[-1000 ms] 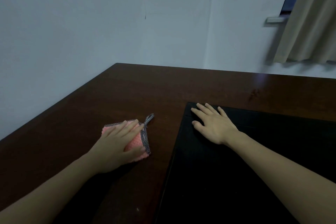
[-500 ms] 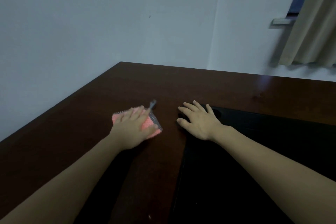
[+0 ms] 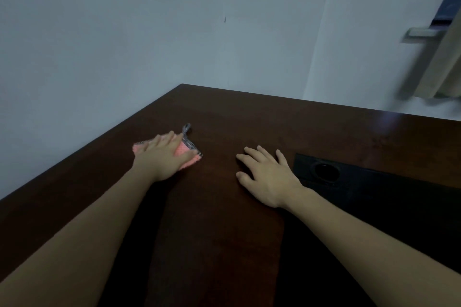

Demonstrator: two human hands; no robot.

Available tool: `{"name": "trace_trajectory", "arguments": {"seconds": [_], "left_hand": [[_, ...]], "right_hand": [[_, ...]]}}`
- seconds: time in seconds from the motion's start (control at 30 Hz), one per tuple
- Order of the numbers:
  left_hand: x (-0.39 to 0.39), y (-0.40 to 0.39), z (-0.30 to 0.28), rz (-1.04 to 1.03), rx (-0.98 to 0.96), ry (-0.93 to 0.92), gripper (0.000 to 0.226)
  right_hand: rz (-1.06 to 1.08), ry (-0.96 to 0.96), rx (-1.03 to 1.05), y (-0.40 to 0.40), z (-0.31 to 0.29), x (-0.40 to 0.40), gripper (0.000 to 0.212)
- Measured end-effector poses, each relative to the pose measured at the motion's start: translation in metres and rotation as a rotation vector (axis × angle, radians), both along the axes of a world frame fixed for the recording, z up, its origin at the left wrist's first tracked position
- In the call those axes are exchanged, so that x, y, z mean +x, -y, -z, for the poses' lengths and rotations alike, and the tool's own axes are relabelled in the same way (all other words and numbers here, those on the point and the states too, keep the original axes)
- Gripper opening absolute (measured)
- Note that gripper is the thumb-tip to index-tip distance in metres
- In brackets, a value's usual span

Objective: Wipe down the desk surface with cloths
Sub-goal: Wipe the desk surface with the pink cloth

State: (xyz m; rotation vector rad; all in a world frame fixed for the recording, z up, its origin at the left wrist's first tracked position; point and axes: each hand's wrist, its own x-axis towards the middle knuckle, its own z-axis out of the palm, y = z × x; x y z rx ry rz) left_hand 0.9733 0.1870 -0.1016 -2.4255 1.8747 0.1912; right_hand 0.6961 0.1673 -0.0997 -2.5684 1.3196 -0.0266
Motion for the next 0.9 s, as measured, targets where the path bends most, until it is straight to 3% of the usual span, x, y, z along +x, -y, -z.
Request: {"name": "trace_trajectory", "arguments": {"seconds": [0.13,0.37,0.47,0.53,0.67,0.9], "left_hand": [[-0.008,0.009,0.002,-0.01,0.014,-0.001,0.087],[-0.028,-0.088,-0.002,0.346,0.014,-0.009,0.099],[-0.018,-0.107,-0.002,0.382,0.042,-0.05,0.084],[-0.011,-0.098,-0.007,0.361,0.056,-0.049,0.082],[0.016,-0.049,-0.01,0.197,0.03,-0.002,0.118],[0.012,0.011,-0.001,-0.077,-0.009,-0.025,0.087]], "right_hand": [[0.005,0.001,-0.003,-0.001,-0.002,0.0,0.059],[0.01,-0.028,-0.014,-0.003,-0.002,0.002,0.06],[0.008,-0.034,-0.014,-0.004,-0.001,0.002,0.06],[0.01,-0.037,-0.016,-0.003,-0.002,0.002,0.06],[0.008,-0.036,-0.025,-0.003,-0.001,0.003,0.06],[0.019,-0.017,-0.015,-0.003,-0.002,0.004,0.059]]}}
